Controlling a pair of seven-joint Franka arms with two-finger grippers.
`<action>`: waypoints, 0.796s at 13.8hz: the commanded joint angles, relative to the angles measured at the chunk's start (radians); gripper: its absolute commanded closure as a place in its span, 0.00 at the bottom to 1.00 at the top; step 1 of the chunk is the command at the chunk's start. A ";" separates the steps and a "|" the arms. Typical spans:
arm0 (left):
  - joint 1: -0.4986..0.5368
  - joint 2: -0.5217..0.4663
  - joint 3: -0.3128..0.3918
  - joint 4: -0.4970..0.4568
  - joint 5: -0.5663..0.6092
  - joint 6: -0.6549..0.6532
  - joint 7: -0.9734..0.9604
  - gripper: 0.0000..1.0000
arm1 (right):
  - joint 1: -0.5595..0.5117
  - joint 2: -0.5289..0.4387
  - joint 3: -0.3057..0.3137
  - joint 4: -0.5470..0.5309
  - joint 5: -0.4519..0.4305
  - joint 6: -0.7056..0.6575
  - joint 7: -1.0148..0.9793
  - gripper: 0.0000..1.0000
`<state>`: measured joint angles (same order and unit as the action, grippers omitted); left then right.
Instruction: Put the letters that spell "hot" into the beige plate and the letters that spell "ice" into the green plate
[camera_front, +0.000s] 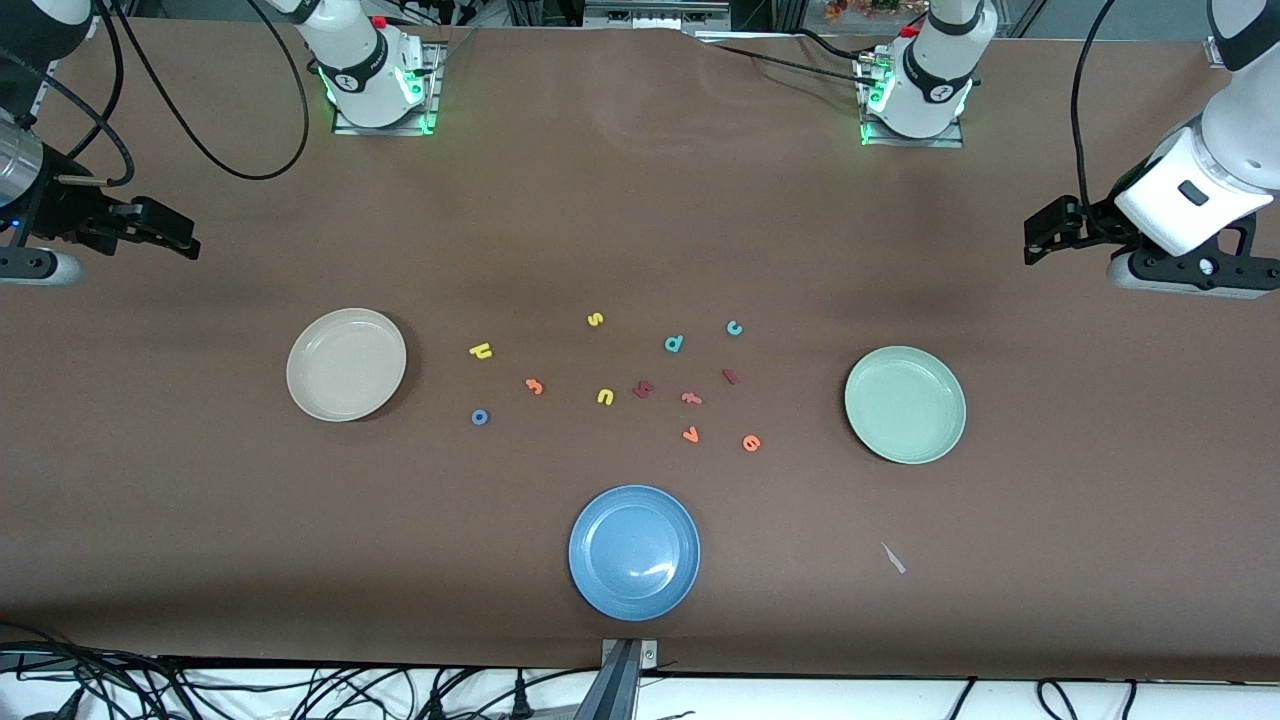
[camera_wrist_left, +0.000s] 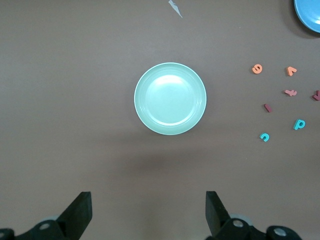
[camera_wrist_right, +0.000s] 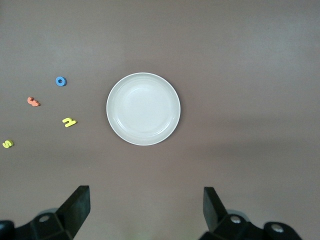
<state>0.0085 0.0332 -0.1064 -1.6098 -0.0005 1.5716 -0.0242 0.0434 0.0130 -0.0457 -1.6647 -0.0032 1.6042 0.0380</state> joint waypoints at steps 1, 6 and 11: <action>-0.002 -0.009 0.001 0.011 0.013 -0.018 0.020 0.00 | -0.011 -0.005 0.010 -0.004 -0.003 0.005 -0.012 0.00; -0.001 -0.007 0.004 0.011 0.013 -0.018 0.020 0.00 | -0.011 -0.005 0.010 -0.004 -0.003 0.005 -0.012 0.00; -0.001 -0.009 0.002 0.007 0.014 -0.018 0.021 0.00 | -0.011 -0.004 0.010 -0.004 -0.003 0.005 -0.013 0.00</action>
<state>0.0085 0.0332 -0.1051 -1.6098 -0.0006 1.5714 -0.0241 0.0434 0.0142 -0.0457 -1.6647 -0.0032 1.6042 0.0379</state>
